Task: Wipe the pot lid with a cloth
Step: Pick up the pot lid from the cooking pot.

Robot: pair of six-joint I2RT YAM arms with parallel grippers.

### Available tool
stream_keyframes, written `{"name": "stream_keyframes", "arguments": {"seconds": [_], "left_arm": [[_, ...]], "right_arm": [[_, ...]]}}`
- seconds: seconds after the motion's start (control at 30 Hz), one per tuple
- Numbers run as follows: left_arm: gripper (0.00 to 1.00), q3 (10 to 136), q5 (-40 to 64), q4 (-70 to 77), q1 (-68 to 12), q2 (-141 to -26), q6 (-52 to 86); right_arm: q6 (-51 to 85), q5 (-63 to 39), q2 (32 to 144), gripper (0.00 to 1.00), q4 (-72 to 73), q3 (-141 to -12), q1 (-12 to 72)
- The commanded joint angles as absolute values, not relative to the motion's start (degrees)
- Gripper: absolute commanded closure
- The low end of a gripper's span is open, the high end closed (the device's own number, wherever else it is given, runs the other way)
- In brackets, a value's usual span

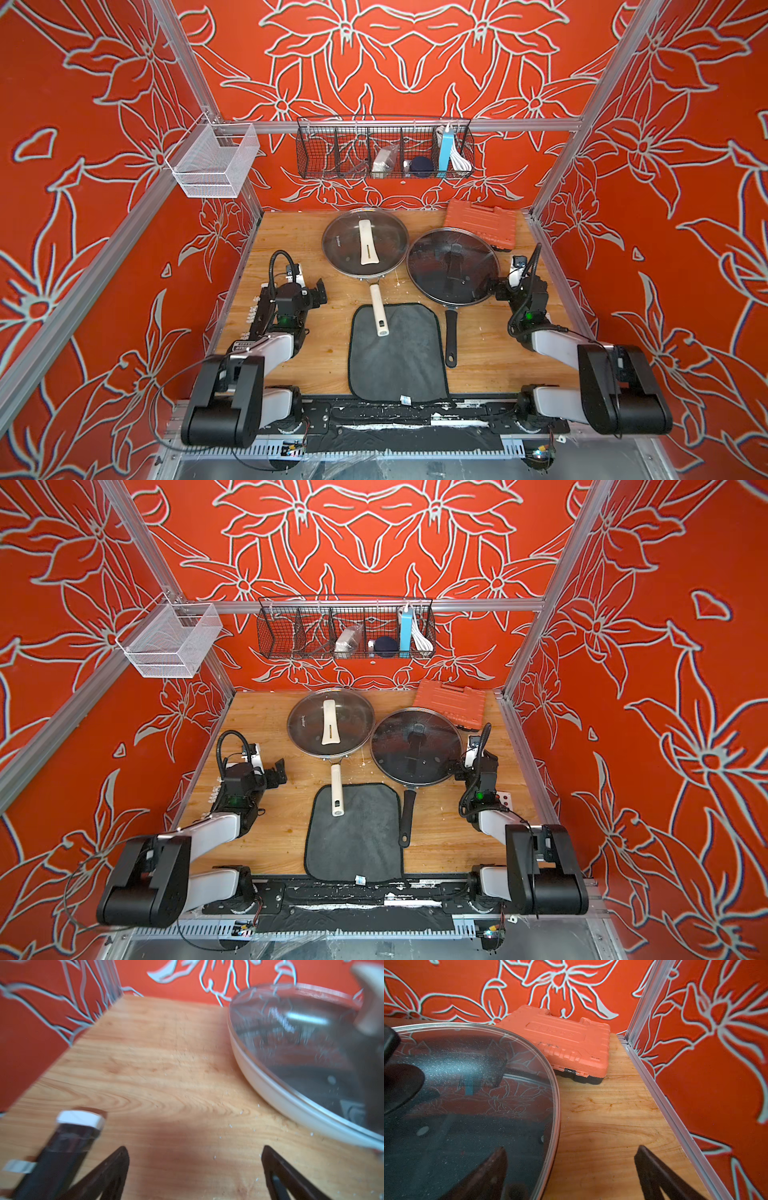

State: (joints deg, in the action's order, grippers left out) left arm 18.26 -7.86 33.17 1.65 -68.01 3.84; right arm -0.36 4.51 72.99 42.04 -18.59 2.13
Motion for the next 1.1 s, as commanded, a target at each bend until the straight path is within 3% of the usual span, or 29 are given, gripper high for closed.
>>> {"name": "stream_keyframes", "arguments": {"seconds": [0.0,0.2,0.47,0.83,1.07], "left_arm": [[0.02,21.4,-13.9,24.1,1.0,-61.1,8.1],[0.02,31.7,-17.0,9.0,-1.6,-53.2,15.2],[0.02,48.8,-13.5,-7.9,-5.7,-55.5,23.1],[0.02,69.0,-18.8,-20.4,-20.4,-70.8,21.4],[0.02,78.1,-20.4,-24.3,-22.2,-81.0,22.1]], "right_arm": [[1.1,8.8,69.0,0.03,38.6,-16.7,2.2],[2.5,12.4,58.0,0.03,26.3,-18.9,3.2],[11.0,8.9,46.3,0.03,0.1,-28.6,4.3],[15.2,15.4,51.3,0.03,-24.6,-44.6,17.8],[21.8,23.3,55.4,0.03,-36.8,-53.7,29.8]]}}
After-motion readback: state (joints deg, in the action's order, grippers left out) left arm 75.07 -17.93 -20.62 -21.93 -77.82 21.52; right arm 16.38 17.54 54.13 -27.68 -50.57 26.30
